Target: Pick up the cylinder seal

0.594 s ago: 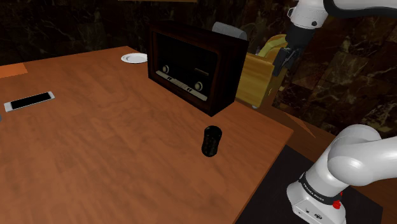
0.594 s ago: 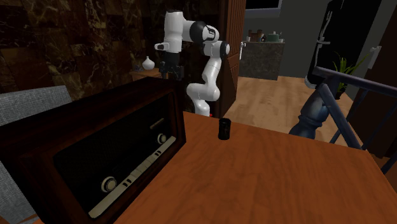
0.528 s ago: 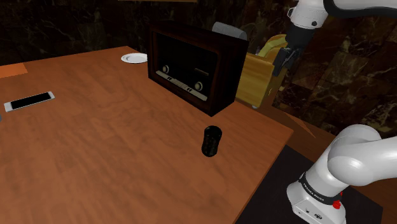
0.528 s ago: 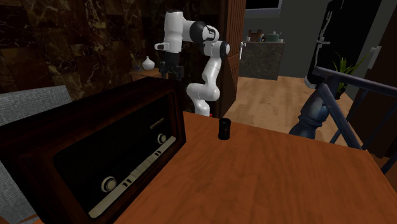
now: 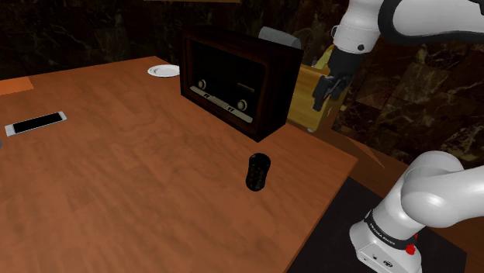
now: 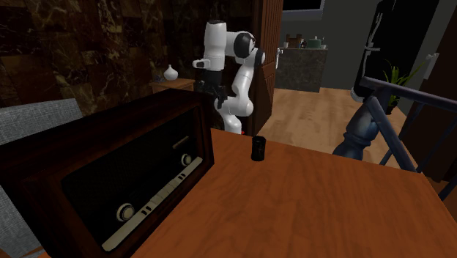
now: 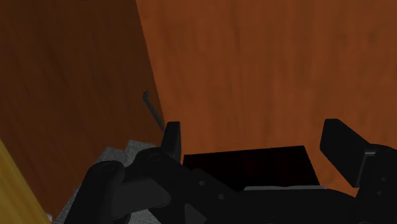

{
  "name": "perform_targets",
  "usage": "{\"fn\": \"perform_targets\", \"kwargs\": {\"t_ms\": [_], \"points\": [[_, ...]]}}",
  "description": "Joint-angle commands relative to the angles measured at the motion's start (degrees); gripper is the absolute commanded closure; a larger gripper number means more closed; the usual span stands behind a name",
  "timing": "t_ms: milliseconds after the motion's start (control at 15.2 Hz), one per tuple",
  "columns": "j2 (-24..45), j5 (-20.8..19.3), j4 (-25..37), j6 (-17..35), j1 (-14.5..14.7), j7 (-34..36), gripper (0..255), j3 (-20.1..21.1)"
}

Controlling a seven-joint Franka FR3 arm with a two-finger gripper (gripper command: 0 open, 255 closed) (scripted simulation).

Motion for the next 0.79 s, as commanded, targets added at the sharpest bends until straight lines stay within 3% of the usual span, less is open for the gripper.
{"fn": "perform_targets", "kwargs": {"t_ms": [0, 726], "points": [[0.9, 1.9, -0.4, 1.2, 0.8, 3.0, 0, 2.5], [10.3, 9.8, 1.1, 9.3, 3.8, 17.8, 0, 16.0]]}}
